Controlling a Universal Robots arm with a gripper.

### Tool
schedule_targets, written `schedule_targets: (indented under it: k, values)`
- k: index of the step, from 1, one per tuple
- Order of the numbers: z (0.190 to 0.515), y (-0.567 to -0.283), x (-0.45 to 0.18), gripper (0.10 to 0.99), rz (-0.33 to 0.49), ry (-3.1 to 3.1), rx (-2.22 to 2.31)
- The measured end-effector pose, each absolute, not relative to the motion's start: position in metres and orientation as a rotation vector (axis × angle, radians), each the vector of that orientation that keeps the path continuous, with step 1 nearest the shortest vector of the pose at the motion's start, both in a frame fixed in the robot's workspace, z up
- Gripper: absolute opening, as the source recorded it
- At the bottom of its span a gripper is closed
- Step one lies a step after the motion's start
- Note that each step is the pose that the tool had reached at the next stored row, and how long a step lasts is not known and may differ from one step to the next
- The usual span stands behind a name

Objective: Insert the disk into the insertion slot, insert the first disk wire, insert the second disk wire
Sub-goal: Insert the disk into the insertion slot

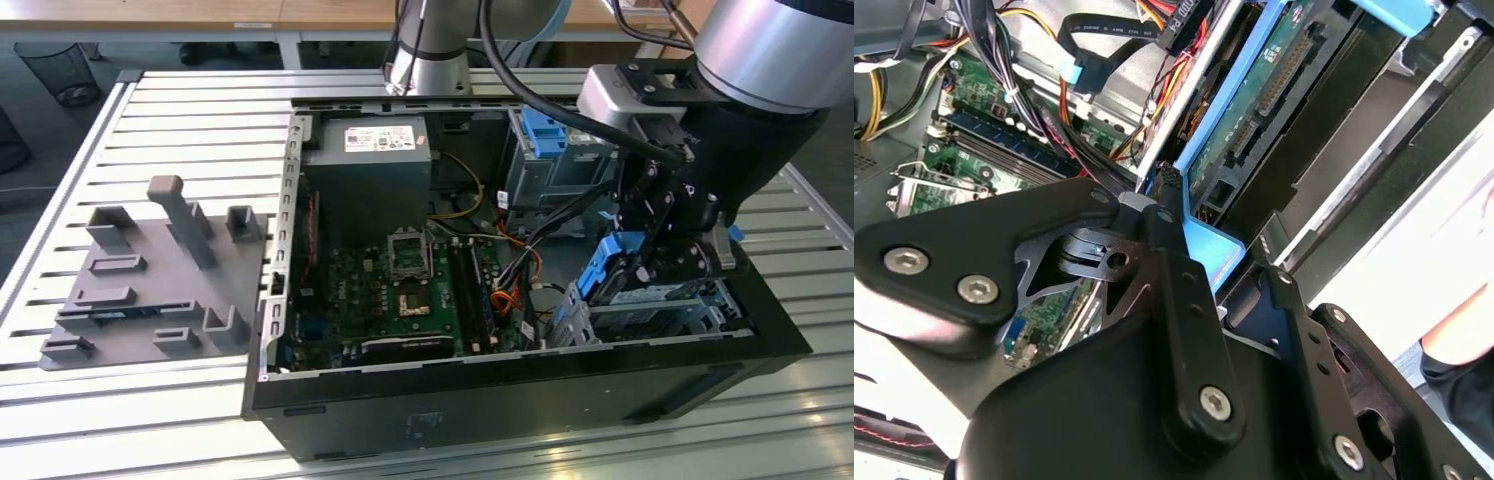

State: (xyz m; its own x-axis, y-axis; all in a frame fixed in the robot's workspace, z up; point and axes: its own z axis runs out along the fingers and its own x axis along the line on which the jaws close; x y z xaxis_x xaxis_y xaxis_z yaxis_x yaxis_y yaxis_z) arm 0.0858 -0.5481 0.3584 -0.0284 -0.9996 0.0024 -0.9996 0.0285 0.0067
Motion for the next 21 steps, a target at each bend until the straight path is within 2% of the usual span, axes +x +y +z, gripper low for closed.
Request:
schedule_targets:
  k: [21]
  values:
    - [0.343,-0.548,0.086,0.369,-0.005,-2.248,2.185]
